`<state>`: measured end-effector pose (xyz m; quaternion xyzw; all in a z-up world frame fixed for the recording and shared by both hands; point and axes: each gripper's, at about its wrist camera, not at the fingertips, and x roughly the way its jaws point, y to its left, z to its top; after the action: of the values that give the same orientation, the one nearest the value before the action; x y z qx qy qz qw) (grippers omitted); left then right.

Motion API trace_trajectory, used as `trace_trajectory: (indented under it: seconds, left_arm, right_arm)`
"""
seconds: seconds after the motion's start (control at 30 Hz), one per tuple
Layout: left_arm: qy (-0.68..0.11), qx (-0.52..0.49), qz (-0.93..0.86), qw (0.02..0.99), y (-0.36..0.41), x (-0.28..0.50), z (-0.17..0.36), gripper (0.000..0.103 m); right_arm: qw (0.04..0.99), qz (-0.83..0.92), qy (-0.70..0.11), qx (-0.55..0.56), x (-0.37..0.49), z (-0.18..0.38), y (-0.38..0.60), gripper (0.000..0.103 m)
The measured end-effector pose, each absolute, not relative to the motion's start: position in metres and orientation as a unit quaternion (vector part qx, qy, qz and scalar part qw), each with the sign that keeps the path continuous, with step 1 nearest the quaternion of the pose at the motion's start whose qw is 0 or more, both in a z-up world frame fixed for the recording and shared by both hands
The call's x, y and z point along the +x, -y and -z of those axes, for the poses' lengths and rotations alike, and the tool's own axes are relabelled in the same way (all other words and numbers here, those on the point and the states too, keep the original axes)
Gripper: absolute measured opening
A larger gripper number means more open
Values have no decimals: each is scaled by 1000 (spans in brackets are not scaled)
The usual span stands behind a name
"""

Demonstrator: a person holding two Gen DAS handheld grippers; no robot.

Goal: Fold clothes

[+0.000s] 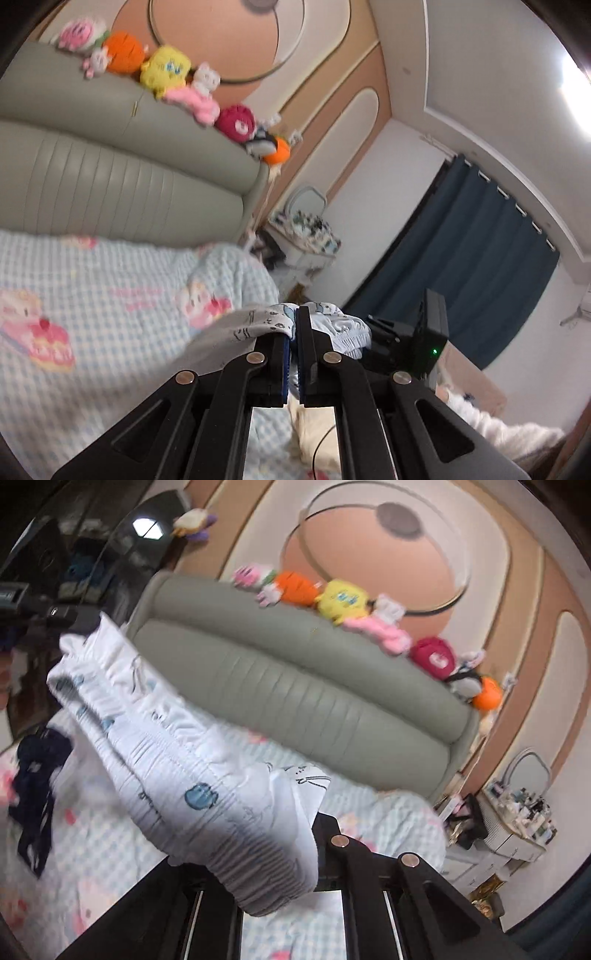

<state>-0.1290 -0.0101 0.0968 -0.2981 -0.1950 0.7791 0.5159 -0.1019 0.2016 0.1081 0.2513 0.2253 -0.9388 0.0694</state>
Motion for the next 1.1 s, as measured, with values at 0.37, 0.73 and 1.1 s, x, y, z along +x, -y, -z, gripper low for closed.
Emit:
trace_trajectory:
  seconds: [0.37, 0.73, 1.1]
  left_arm:
    - [143, -597, -670, 418, 8, -53, 226, 2]
    - [173, -622, -644, 411, 35, -22, 268, 16]
    - [69, -543, -702, 456, 14, 19, 231, 18]
  right_arm:
    - [192, 765, -177, 589, -2, 217, -210, 13]
    - [136, 863, 18, 487, 35, 162, -262, 53]
    - [98, 848, 81, 514, 51, 197, -292, 53]
